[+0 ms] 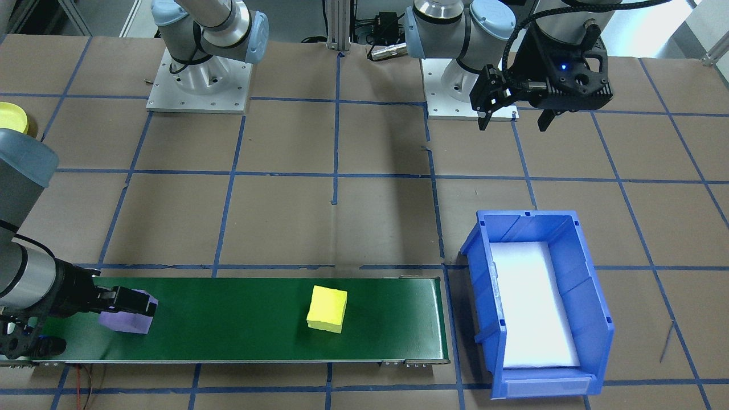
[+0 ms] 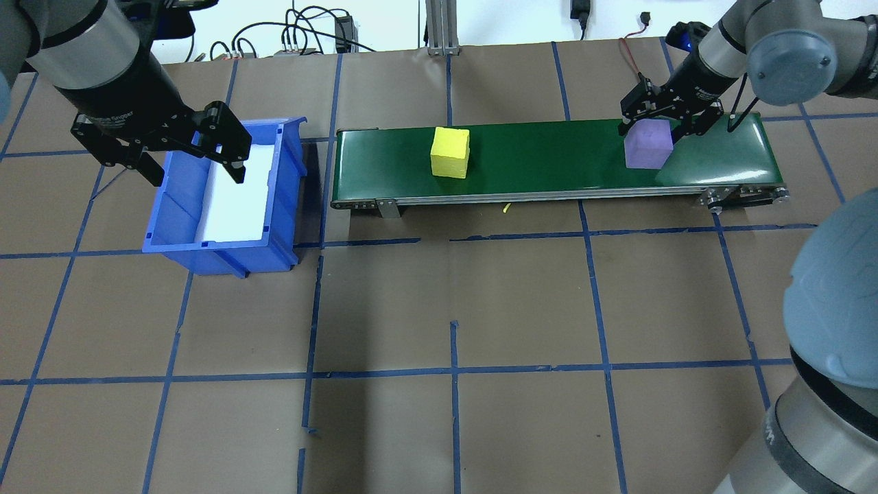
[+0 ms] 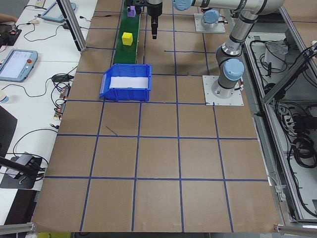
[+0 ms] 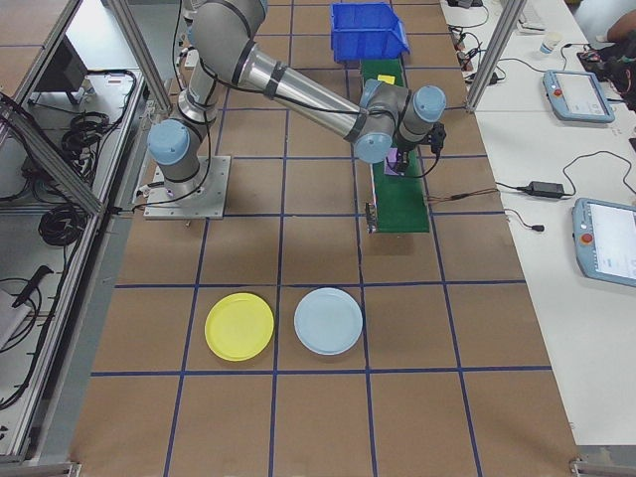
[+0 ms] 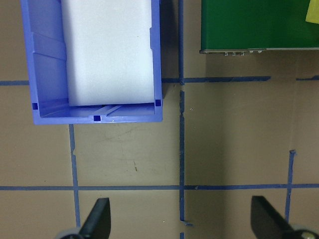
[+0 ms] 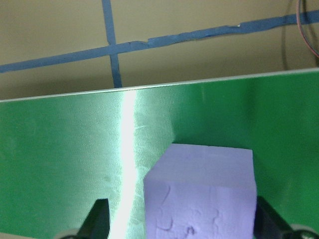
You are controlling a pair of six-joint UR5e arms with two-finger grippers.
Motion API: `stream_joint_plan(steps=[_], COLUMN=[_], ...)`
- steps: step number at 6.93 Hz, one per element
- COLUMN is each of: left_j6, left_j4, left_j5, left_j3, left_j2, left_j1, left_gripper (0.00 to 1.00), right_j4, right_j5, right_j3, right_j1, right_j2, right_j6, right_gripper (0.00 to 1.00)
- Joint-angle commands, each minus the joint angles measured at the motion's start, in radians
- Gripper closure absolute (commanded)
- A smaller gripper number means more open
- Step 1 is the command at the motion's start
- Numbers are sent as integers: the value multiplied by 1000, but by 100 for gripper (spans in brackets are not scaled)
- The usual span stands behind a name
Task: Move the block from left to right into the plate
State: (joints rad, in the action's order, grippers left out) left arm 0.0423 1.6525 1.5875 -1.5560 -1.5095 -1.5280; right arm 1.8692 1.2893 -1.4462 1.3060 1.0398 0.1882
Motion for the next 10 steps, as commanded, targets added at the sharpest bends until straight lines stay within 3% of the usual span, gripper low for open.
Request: stream_joint_plan(steps=[1, 2, 3, 4, 6, 7, 8, 10], left_j6=[-1, -1, -4, -4, -4, -4, -4, -4], left_j4=[0, -14, -28, -28, -28, -28, -28, -28], left_j5=[-1, -3, -1, -3, -1, -1, -3, -3], left_j3=[-1, 10, 1, 1, -1, -1, -1, -1], left_j2=[3, 3, 5, 5, 8, 8, 8, 8], left_j1=[0, 8, 6, 6, 6, 6, 6, 6], left_gripper=[0, 0, 0, 0, 0, 0, 0, 0], right_j4=[13, 16, 27, 27, 10, -58, -77, -55], right_j5=[56, 92, 141, 154, 178, 185, 186, 272], right_j3=[-8, -17, -17, -11, 0, -6, -13, -23], right_j1=[-1, -1, -1, -4, -96, -205, -302, -469], right_j2=[-3, -1, 0, 6, 43, 63, 69, 57], right_j6=[1, 1, 1, 2, 40, 135, 301, 548], right_gripper=[6, 27, 55, 70, 72, 72, 72, 72])
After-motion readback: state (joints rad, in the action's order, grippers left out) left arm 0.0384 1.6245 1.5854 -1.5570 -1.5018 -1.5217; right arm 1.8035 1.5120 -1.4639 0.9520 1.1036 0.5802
